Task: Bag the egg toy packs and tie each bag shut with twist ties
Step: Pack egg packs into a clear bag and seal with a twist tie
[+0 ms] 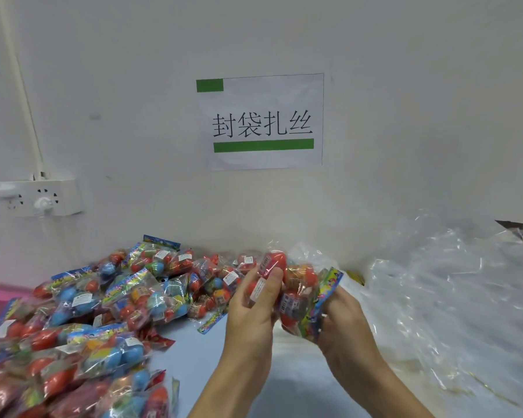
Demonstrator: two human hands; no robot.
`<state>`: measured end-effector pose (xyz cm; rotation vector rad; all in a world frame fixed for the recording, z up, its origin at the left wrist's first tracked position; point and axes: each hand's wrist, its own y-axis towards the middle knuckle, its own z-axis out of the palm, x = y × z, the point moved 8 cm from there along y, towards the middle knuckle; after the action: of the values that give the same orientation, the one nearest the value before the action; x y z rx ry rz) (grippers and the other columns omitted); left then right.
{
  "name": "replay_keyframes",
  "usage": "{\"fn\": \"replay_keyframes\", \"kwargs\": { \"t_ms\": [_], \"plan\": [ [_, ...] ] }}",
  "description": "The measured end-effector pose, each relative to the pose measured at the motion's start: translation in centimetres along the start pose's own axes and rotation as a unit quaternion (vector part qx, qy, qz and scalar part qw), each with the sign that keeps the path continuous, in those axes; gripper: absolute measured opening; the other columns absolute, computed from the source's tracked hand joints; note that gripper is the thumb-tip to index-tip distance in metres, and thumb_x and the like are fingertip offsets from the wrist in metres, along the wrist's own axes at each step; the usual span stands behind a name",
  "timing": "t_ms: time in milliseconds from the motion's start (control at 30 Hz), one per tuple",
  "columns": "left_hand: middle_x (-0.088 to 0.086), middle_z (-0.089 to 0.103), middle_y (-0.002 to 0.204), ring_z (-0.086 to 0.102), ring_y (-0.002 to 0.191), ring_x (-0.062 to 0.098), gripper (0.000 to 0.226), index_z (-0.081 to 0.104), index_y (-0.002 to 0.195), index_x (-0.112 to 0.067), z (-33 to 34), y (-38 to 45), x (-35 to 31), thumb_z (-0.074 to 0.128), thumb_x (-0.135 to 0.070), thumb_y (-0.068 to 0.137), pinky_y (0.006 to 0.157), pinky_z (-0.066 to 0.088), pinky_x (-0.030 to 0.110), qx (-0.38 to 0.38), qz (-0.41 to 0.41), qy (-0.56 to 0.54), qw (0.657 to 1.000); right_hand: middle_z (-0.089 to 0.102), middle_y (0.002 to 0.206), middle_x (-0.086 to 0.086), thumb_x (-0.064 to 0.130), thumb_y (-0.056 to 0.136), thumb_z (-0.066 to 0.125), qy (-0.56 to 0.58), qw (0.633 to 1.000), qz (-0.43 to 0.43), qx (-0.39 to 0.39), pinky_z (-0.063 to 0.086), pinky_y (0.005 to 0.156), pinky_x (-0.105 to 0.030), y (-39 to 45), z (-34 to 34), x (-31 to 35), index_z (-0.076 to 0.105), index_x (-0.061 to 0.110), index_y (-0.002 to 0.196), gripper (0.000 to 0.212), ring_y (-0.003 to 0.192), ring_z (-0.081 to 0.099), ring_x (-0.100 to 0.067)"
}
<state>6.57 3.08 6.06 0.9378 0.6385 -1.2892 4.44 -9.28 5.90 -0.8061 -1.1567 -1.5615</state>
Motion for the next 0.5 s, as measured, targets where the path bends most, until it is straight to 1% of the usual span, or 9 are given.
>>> {"fn": "replay_keyframes", "kwargs": {
  "t_ms": [67,133,167,233,300,367,433,467,500],
  "plan": [
    [0.003,0.074,0.114,0.073,0.1,0.021,0.072,0.06,0.13,-0.027,-0.3,-0.1,0.0,0.079,-0.051,0.065,0.088,0.056,0.039,-0.004,0.017,0.047,0.999,0.075,0.111,-0.014,0.045,0.094,0.053,0.059,0.996,0.064,0.035,0.061,0.08,-0.047,-0.3,0.5,-0.7,0.077,0.025,0.108,0.034,0.1,0.074,-0.032],
    [-0.003,0.074,0.11,0.074,0.094,0.015,0.053,0.063,0.119,-0.042,-0.1,-0.5,-0.3,0.076,-0.056,0.07,0.083,0.059,0.034,0.004,0.051,0.122,0.991,0.074,0.116,-0.011,0.056,0.085,0.067,0.047,0.994,0.067,0.067,0.059,0.085,-0.054,-0.5,1.1,-0.8,0.073,0.027,0.115,0.043,0.101,0.073,-0.028],
    [-0.006,0.074,0.107,0.074,0.089,0.013,0.045,0.062,0.114,-0.048,0.1,-0.7,-0.5,0.074,-0.057,0.072,0.075,0.059,0.027,0.011,0.063,0.147,0.987,0.074,0.116,-0.011,0.056,0.081,0.074,0.026,0.996,0.051,0.074,0.058,0.087,-0.056,-0.5,1.3,-0.7,0.072,0.029,0.116,0.044,0.101,0.073,-0.028],
    [-0.01,0.073,0.104,0.074,0.087,0.011,0.047,0.055,0.115,-0.052,0.5,-0.7,-0.3,0.074,-0.053,0.073,0.067,0.056,0.019,0.029,0.061,0.158,0.985,0.075,0.11,-0.013,0.049,0.073,0.082,0.001,0.999,0.022,0.04,0.061,0.082,-0.053,-0.4,1.3,-0.4,0.074,0.028,0.108,0.041,0.099,0.074,-0.032],
    [-0.012,0.073,0.106,0.073,0.093,0.011,0.056,0.05,0.12,-0.047,0.5,-0.5,0.2,0.077,-0.05,0.071,0.071,0.057,0.024,0.042,0.031,0.148,0.988,0.077,0.098,-0.014,0.046,0.064,0.079,-0.008,1.0,0.008,-0.027,0.062,0.069,-0.042,-0.2,0.0,-0.4,0.074,0.019,0.103,0.047,0.092,0.074,-0.036],
    [-0.012,0.072,0.112,0.07,0.099,0.005,0.058,0.056,0.121,-0.038,0.1,-0.3,0.3,0.08,-0.051,0.07,0.082,0.054,0.028,0.047,0.003,0.167,0.985,0.078,0.091,-0.012,0.043,0.065,0.076,-0.029,0.998,0.001,-0.06,0.058,0.059,-0.032,-0.1,-1.1,-0.2,0.071,0.014,0.106,0.051,0.084,0.076,-0.032],
    [-0.015,0.071,0.111,0.065,0.102,-0.002,0.053,0.063,0.117,-0.034,-0.4,-0.2,0.1,0.077,-0.057,0.071,0.085,0.05,0.026,0.038,0.006,0.198,0.979,0.078,0.087,-0.008,0.038,0.071,0.082,-0.085,0.995,-0.006,-0.052,0.055,0.056,-0.029,-0.3,-1.3,0.2,0.069,0.014,0.108,0.046,0.075,0.075,-0.024],
    [-0.014,0.071,0.109,0.066,0.1,-0.001,0.051,0.065,0.114,-0.033,-0.4,-0.2,0.0,0.074,-0.059,0.072,0.084,0.05,0.026,0.035,0.013,0.201,0.979,0.077,0.084,-0.006,0.036,0.072,0.087,-0.12,0.992,-0.01,-0.036,0.054,0.055,-0.028,-0.4,-1.0,0.3,0.068,0.014,0.108,0.046,0.069,0.072,-0.02],
    [-0.009,0.072,0.106,0.068,0.098,0.005,0.05,0.065,0.113,-0.032,-0.3,-0.3,-0.1,0.07,-0.06,0.073,0.081,0.053,0.029,0.035,0.015,0.197,0.98,0.075,0.079,-0.003,0.036,0.072,0.086,-0.147,0.989,-0.01,-0.013,0.052,0.053,-0.029,-0.5,-0.5,0.3,0.067,0.014,0.108,0.046,0.063,0.067,-0.016]
  ]
}}
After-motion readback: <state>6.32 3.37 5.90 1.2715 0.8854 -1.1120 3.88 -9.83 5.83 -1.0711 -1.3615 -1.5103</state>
